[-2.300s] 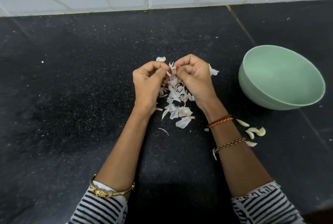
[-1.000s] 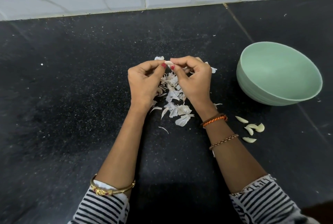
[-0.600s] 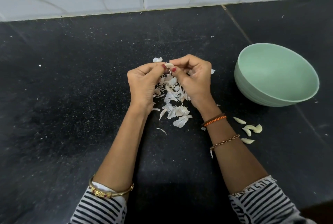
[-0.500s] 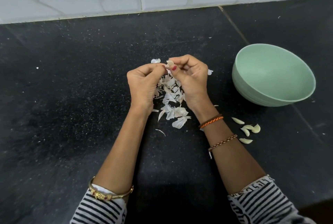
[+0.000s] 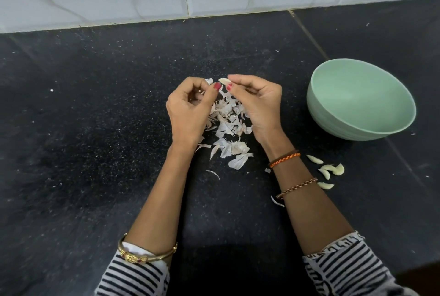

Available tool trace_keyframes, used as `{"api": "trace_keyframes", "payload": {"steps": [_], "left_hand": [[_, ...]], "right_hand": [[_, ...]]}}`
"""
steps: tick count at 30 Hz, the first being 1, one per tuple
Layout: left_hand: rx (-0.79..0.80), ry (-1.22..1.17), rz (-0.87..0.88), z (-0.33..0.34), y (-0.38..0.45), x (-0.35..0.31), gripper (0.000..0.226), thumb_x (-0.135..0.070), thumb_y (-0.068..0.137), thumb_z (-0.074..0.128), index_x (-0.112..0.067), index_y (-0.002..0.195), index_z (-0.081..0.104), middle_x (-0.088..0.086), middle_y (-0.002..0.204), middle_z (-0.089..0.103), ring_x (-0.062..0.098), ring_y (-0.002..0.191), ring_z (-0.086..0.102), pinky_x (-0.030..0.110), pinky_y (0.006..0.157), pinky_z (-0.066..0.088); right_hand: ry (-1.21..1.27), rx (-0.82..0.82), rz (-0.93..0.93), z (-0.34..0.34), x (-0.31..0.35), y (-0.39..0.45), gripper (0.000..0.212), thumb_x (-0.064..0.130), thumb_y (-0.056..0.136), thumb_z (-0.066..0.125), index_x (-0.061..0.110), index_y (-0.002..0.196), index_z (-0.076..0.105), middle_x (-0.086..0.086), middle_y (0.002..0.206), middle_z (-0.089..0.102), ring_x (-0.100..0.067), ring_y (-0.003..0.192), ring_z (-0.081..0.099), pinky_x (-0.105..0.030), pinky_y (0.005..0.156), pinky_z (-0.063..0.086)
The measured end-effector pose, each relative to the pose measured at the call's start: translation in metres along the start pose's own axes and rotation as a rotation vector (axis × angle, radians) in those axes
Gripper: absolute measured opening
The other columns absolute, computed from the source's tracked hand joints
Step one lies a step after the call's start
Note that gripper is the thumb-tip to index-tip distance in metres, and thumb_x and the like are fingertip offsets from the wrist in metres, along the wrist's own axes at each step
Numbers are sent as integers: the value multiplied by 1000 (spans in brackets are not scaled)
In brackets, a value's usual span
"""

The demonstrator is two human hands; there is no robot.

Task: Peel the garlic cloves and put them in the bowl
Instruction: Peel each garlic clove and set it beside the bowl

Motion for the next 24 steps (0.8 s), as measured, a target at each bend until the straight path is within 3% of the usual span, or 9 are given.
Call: {"api": "trace_keyframes", "payload": {"steps": [2,6,15,21,24], "left_hand": [[18,-91,-20,0,0,-1,13,-13,81,67,-23,84,59,-5,75,59,5,63,50,17,60,45],[45,-146,-6,4,1,-2,20,1,85,61,-19,84,59,-5,79,58,-3,66,53,13,64,45],[-3,-238,-68,4,1,0,19,5,82,64,-14,84,61,-1,80,61,0,69,57,15,67,48],[-41,-245,-83,4,1,-1,20,6,78,68,-13,80,62,-1,78,63,0,66,58,15,65,49],[-78,-254,-101,3,0,0,18,5,75,71,-12,79,64,-3,74,65,2,65,60,16,63,50]], "right_hand": [[6,36,-3,-1,-1,0,19,-8,77,67,8,88,70,5,79,70,-9,79,67,-21,75,53],[26,77,-29,2,-2,-1,24,-10,78,65,1,99,67,9,76,71,-7,80,68,-18,73,52],[-37,127,-67,-1,-2,0,22,-8,78,67,0,98,67,12,74,71,-7,78,67,-18,70,53],[-155,73,-161,0,-4,-1,22,-6,77,68,5,95,69,5,77,70,-17,69,63,-26,64,52],[-207,45,-197,2,-7,-2,20,-5,76,68,4,93,70,-9,75,71,-21,65,62,-26,59,51]]}}
Point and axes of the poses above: each hand's wrist, its own y-axis towards the middle knuckle, its own z-axis out of the palm, x = y × z, the point moved 1 cm from there along y, towards the middle knuckle
